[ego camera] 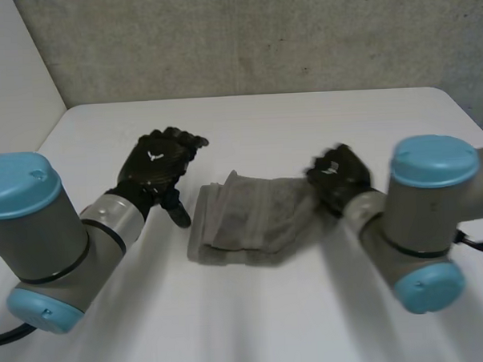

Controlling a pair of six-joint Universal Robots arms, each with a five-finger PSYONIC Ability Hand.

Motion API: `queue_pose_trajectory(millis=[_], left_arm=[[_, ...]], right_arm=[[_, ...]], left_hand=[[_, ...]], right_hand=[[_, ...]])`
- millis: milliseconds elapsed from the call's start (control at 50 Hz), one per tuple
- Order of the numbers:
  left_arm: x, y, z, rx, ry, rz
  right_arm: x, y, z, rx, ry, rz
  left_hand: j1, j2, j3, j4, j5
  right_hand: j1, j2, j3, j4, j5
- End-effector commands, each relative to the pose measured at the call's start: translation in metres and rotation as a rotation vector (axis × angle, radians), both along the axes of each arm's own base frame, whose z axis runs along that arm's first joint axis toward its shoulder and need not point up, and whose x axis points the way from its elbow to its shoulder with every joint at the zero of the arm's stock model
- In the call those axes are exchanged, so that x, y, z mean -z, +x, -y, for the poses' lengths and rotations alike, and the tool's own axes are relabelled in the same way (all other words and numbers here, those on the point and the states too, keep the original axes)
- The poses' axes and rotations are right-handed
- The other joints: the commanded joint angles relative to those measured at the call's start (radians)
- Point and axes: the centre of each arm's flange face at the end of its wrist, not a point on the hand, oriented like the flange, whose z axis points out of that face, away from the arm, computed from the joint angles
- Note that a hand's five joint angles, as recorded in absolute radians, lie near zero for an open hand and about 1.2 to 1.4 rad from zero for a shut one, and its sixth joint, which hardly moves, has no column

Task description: Fold the towel.

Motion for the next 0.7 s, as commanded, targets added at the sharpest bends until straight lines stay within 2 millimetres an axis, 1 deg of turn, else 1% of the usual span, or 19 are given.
queue_pose_trajectory(millis=[20,40,60,100,140,160,180,200,220,240,280,300,340,400,440,500,580,680,700], left_arm=[[-0.024,0.004,0.009,-0.048,-0.068,-0.03],[-0.026,0.005,0.011,-0.064,-0.073,-0.033],[-0.026,0.005,0.011,-0.064,-0.073,-0.033],[-0.03,0.006,0.015,-0.084,-0.08,-0.047],[-0.03,0.006,0.015,-0.088,-0.077,-0.052],[-0.03,0.007,0.016,-0.091,-0.075,-0.057],[-0.03,0.007,0.016,-0.091,-0.075,-0.058],[-0.03,0.006,0.015,-0.09,-0.071,-0.063],[-0.029,0.006,0.017,-0.092,-0.065,-0.063],[-0.029,0.006,0.017,-0.092,-0.065,-0.063],[-0.026,0.006,0.017,-0.09,-0.058,-0.063],[-0.025,0.006,0.018,-0.089,-0.055,-0.065],[-0.021,0.005,0.019,-0.089,-0.047,-0.063],[-0.015,0.0,0.022,-0.08,-0.036,-0.058],[-0.011,-0.005,0.023,-0.07,-0.028,-0.056],[-0.007,-0.008,0.023,-0.064,-0.016,-0.06],[0.002,-0.023,0.012,-0.02,0.042,-0.102],[0.006,-0.032,0.005,0.004,0.089,-0.151],[0.004,-0.034,0.004,0.011,0.094,-0.169]], right_arm=[[0.004,0.082,-0.072,-0.351,-0.06,-0.018],[0.017,0.091,-0.087,-0.431,-0.052,-0.051],[0.017,0.091,-0.087,-0.431,-0.052,-0.051],[0.038,0.101,-0.105,-0.536,-0.053,-0.113],[0.042,0.102,-0.107,-0.549,-0.059,-0.126],[0.042,0.102,-0.104,-0.538,-0.068,-0.128],[0.042,0.102,-0.104,-0.538,-0.068,-0.128],[0.037,0.101,-0.101,-0.524,-0.07,-0.112],[0.031,0.098,-0.096,-0.496,-0.063,-0.09],[0.031,0.098,-0.096,-0.496,-0.063,-0.09],[0.01,0.086,-0.083,-0.4,-0.029,-0.006],[0.01,0.086,-0.083,-0.399,-0.028,-0.005],[-0.005,0.067,-0.066,-0.292,0.024,0.086],[-0.012,0.058,-0.058,-0.247,0.043,0.134],[-0.024,0.044,-0.051,-0.192,0.09,0.226],[-0.027,0.036,-0.048,-0.151,0.154,0.31],[-0.025,0.032,-0.043,-0.123,0.217,0.384],[-0.017,0.027,-0.031,-0.085,0.284,0.441],[-0.011,0.027,-0.029,-0.079,0.308,0.44]], left_hand=[[-0.031,-0.031,-0.022,-0.034,-0.012],[-0.033,-0.034,-0.025,-0.037,-0.015],[-0.033,-0.034,-0.025,-0.037,-0.015],[-0.039,-0.04,-0.031,-0.043,-0.021],[-0.039,-0.04,-0.031,-0.043,-0.021],[-0.039,-0.04,-0.031,-0.043,-0.021],[-0.039,-0.04,-0.031,-0.043,-0.021],[-0.039,-0.04,-0.031,-0.043,-0.021],[-0.039,-0.04,-0.031,-0.043,-0.021],[-0.039,-0.04,-0.031,-0.043,-0.021],[-0.039,-0.04,-0.031,-0.043,-0.021],[-0.039,-0.04,-0.031,-0.043,-0.021],[-0.039,-0.04,-0.031,-0.043,-0.021],[-0.039,-0.04,-0.031,-0.043,-0.021],[-0.036,-0.037,-0.028,-0.04,-0.018],[-0.036,-0.037,-0.028,-0.04,-0.018],[-0.031,-0.031,-0.022,-0.034,-0.012],[-0.025,-0.026,-0.016,-0.028,-0.006],[-0.022,-0.023,-0.014,-0.025,-0.003]], right_hand=[[0.12,0.124,0.061,0.061,0.072],[0.12,0.124,0.061,0.061,0.072],[0.12,0.124,0.061,0.061,0.072],[0.12,0.124,0.061,0.061,0.072],[0.12,0.124,0.061,0.061,0.072],[-0.076,-0.073,-0.135,-0.136,-0.124],[-0.078,-0.075,-0.137,-0.137,-0.126],[-0.732,-0.729,-0.791,-0.791,-0.78],[-1.101,-1.098,-1.16,-1.161,-1.149],[-1.101,-1.098,-1.16,-1.161,-1.149],[-1.101,-1.098,-1.16,-1.161,-1.149],[-1.101,-1.098,-1.16,-1.161,-1.149],[-1.101,-1.098,-1.16,-1.161,-1.149],[-1.101,-1.098,-1.16,-1.161,-1.149],[-1.101,-1.098,-1.16,-1.161,-1.149],[-1.101,-1.098,-1.16,-1.161,-1.149],[-1.101,-1.098,-1.16,-1.161,-1.149],[-1.101,-1.098,-1.16,-1.161,-1.149],[-1.101,-1.098,-1.16,-1.161,-1.149]])
